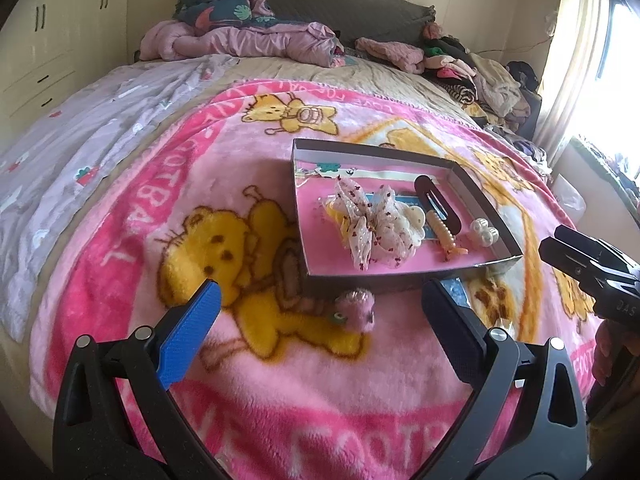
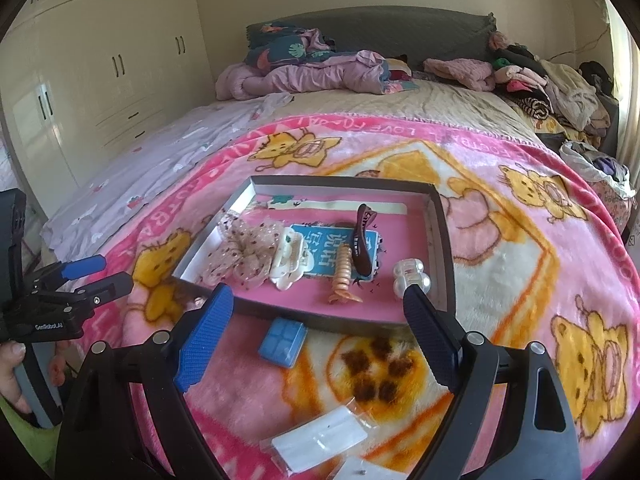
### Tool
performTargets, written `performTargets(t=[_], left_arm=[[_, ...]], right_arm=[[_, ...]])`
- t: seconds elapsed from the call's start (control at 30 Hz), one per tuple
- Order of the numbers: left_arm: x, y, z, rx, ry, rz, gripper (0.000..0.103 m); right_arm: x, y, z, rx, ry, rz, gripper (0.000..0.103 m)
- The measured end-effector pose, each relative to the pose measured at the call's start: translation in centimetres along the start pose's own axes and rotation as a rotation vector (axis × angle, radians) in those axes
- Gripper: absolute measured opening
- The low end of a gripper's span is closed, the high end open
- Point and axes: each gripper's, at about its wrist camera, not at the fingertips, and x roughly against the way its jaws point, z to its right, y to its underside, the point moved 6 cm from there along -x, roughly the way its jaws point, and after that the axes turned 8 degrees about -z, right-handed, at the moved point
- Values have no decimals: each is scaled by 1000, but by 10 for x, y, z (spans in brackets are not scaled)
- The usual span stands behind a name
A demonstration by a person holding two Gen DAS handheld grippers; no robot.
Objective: Organize jewelry
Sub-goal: 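Withdraw both open tools from the box toward the remaining items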
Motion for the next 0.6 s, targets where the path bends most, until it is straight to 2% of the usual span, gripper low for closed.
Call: performTargets(t=[0.3, 0.6], left_arm=[[9, 18, 4, -2, 7, 6, 92], [9, 36, 21, -47, 8, -10, 92]], right_arm=[[13, 18, -6, 24, 3, -2, 84], [22, 44, 3, 16, 11, -17, 84]])
